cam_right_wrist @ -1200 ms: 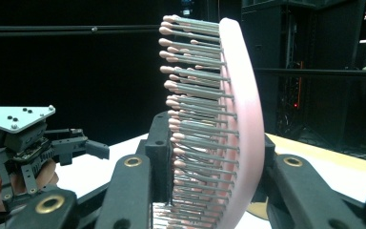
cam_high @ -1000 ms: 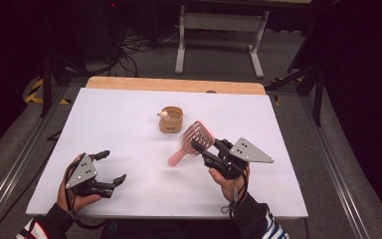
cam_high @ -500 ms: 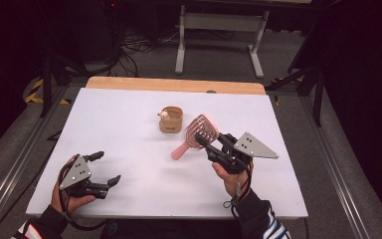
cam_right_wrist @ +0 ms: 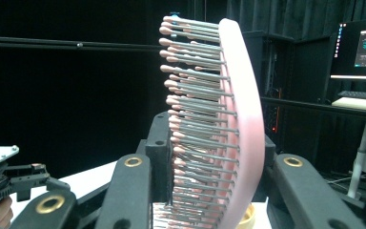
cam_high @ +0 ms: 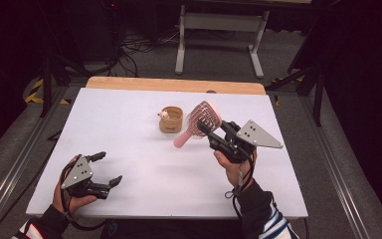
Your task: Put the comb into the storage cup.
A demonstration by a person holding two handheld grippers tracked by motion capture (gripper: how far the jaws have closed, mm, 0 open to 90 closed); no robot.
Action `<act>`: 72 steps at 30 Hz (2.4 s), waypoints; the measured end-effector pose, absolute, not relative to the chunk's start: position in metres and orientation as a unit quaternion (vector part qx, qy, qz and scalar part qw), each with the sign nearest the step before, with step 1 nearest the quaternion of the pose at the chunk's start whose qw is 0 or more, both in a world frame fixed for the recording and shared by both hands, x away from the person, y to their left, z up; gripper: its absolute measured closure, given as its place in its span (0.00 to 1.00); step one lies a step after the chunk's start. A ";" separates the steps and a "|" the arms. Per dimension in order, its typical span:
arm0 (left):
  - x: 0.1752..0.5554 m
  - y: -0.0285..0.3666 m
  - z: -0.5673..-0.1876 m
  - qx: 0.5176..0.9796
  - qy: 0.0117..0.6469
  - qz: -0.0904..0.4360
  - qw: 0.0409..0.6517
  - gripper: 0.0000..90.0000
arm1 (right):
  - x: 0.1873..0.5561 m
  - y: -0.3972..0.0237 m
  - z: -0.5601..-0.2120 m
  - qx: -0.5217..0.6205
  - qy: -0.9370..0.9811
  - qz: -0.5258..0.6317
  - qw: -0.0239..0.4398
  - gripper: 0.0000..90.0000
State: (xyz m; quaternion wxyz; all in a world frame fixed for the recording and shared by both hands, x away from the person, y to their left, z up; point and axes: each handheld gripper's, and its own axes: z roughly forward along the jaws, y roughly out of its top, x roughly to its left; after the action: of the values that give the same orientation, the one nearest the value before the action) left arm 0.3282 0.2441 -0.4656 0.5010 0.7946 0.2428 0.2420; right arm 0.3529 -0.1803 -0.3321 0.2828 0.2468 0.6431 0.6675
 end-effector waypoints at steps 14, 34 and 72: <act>0.329 0.243 -0.467 0.797 0.241 0.238 0.500 0.08 | 0.365 -0.177 -0.310 0.240 0.634 0.668 0.308 0.71; 0.329 0.243 -0.467 0.796 0.237 0.238 0.503 0.08 | 0.385 -0.159 -0.299 0.249 0.630 0.659 0.327 0.71; 0.327 0.242 -0.465 0.798 0.227 0.235 0.506 0.07 | 0.444 -0.144 -0.325 0.321 0.609 0.643 0.335 0.71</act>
State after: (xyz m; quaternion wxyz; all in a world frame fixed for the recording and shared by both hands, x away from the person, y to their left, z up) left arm 0.3267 0.2416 -0.4651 0.5064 0.7980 0.2270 0.2348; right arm 0.4438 -0.1444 -0.3246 0.3351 0.3213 0.6091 0.6430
